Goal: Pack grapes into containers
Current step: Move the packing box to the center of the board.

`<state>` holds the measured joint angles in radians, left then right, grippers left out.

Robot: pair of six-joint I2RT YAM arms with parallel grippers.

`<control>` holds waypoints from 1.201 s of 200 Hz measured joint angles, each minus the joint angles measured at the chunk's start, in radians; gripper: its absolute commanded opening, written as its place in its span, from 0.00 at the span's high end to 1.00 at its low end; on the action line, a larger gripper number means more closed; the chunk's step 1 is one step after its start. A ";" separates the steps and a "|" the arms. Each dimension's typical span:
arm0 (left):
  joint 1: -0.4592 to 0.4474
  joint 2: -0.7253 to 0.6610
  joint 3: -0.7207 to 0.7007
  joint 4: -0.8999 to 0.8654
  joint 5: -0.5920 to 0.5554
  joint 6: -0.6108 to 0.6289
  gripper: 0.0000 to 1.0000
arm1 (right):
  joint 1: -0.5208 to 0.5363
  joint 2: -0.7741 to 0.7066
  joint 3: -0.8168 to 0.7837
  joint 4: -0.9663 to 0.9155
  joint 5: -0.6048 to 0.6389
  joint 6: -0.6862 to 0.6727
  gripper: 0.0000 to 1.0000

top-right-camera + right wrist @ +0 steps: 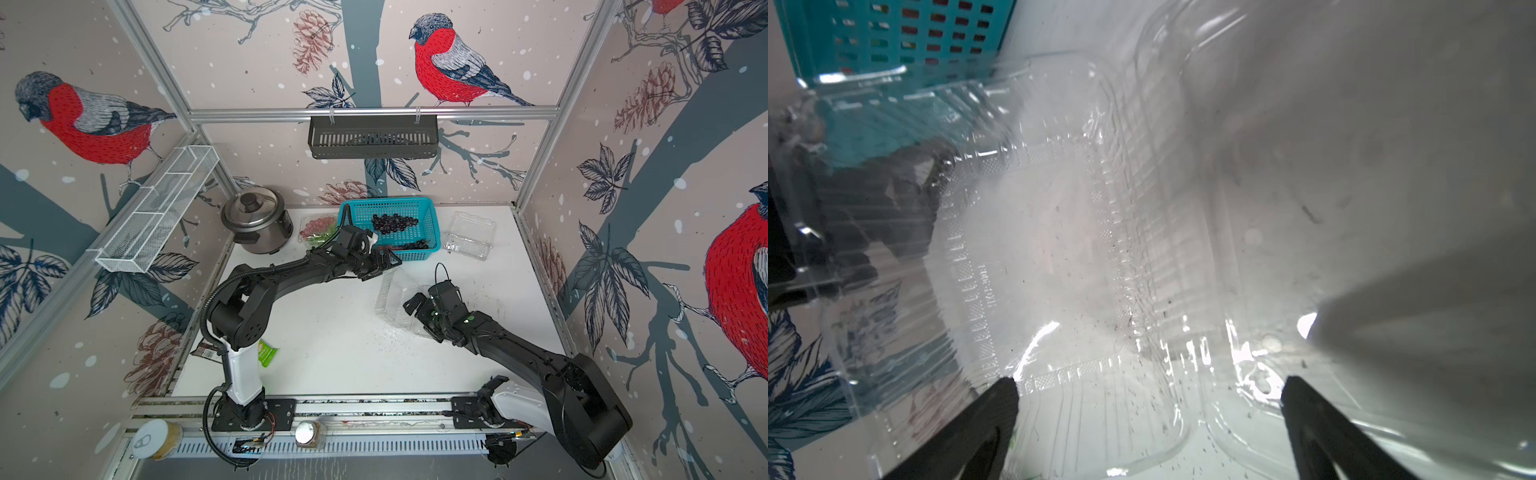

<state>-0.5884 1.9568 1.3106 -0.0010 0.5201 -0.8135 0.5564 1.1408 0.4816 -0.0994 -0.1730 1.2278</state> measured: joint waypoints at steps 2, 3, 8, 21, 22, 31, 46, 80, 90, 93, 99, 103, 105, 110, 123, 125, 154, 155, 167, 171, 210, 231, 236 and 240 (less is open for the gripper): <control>-0.001 -0.001 -0.003 0.000 0.000 0.000 0.03 | -0.006 -0.002 -0.001 -0.001 0.000 -0.002 0.00; -0.001 -0.001 -0.003 0.000 0.000 0.000 0.03 | -0.011 -0.002 -0.002 -0.002 0.001 -0.003 0.00; -0.002 -0.003 -0.010 0.000 0.000 0.000 0.03 | -0.032 -0.004 -0.005 -0.004 0.003 -0.011 0.00; -0.003 -0.012 -0.027 -0.004 0.000 -0.001 0.03 | -0.088 0.000 -0.010 -0.018 0.003 -0.049 0.00; -0.003 -0.013 -0.029 -0.004 0.000 -0.001 0.03 | -0.092 0.001 -0.010 -0.019 0.003 -0.053 0.00; -0.003 -0.021 -0.037 -0.003 -0.001 -0.001 0.03 | -0.137 0.012 -0.006 -0.037 0.004 -0.090 0.00; -0.002 -0.036 -0.054 -0.002 -0.001 0.000 0.03 | -0.193 0.037 0.014 -0.081 0.030 -0.159 0.00; -0.002 -0.059 -0.097 0.008 0.000 -0.003 0.03 | -0.229 0.042 0.064 -0.154 0.075 -0.313 0.00; -0.003 -0.065 -0.105 0.013 0.000 -0.009 0.03 | -0.236 0.031 0.080 -0.174 0.084 -0.348 0.00; -0.003 -0.067 -0.108 0.014 0.000 -0.011 0.03 | -0.237 0.027 0.085 -0.181 0.088 -0.357 0.00; -0.003 -0.071 -0.112 0.016 0.000 -0.010 0.03 | -0.241 0.016 0.094 -0.194 0.097 -0.375 0.00; -0.002 -0.074 -0.114 0.016 0.000 -0.010 0.03 | -0.243 0.006 0.100 -0.203 0.101 -0.387 0.00; -0.002 -0.076 -0.115 0.016 0.000 -0.011 0.03 | -0.243 0.000 0.103 -0.208 0.105 -0.394 0.00; -0.002 -0.080 -0.118 0.017 0.000 -0.011 0.03 | -0.245 -0.014 0.108 -0.217 0.114 -0.402 0.00; -0.002 -0.090 -0.122 0.018 0.000 -0.011 0.03 | -0.250 -0.054 0.111 -0.234 0.143 -0.424 0.01; -0.002 -0.091 -0.123 0.018 0.000 -0.011 0.03 | -0.251 -0.060 0.110 -0.237 0.150 -0.426 0.02; 0.000 -0.094 -0.111 0.016 0.000 -0.018 0.03 | -0.325 -0.089 0.047 -0.242 0.196 -0.469 0.13; 0.000 -0.093 -0.109 0.015 0.000 -0.018 0.03 | -0.328 -0.087 0.045 -0.243 0.196 -0.470 0.14; 0.003 -0.086 -0.081 0.012 0.000 -0.017 0.03 | -0.372 -0.060 0.023 -0.243 0.196 -0.480 0.26; 0.004 -0.084 -0.071 0.012 0.000 -0.016 0.03 | -0.386 -0.045 0.021 -0.244 0.196 -0.491 0.29; 0.018 -0.036 0.021 0.001 -0.002 0.002 0.03 | -0.420 0.092 0.022 -0.182 0.169 -0.539 0.53; 0.015 -0.003 0.056 -0.007 0.000 0.002 0.03 | -0.401 0.180 0.063 -0.131 0.172 -0.559 0.60; 0.014 0.002 0.061 -0.007 0.000 0.002 0.03 | -0.393 0.198 0.075 -0.122 0.170 -0.565 0.60; 0.013 0.005 0.064 -0.007 0.000 0.002 0.03 | -0.386 0.212 0.084 -0.118 0.171 -0.574 0.61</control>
<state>-0.5755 1.9617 1.3746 -0.0078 0.5205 -0.8120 0.1703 1.3525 0.5655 -0.2173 -0.0025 0.6537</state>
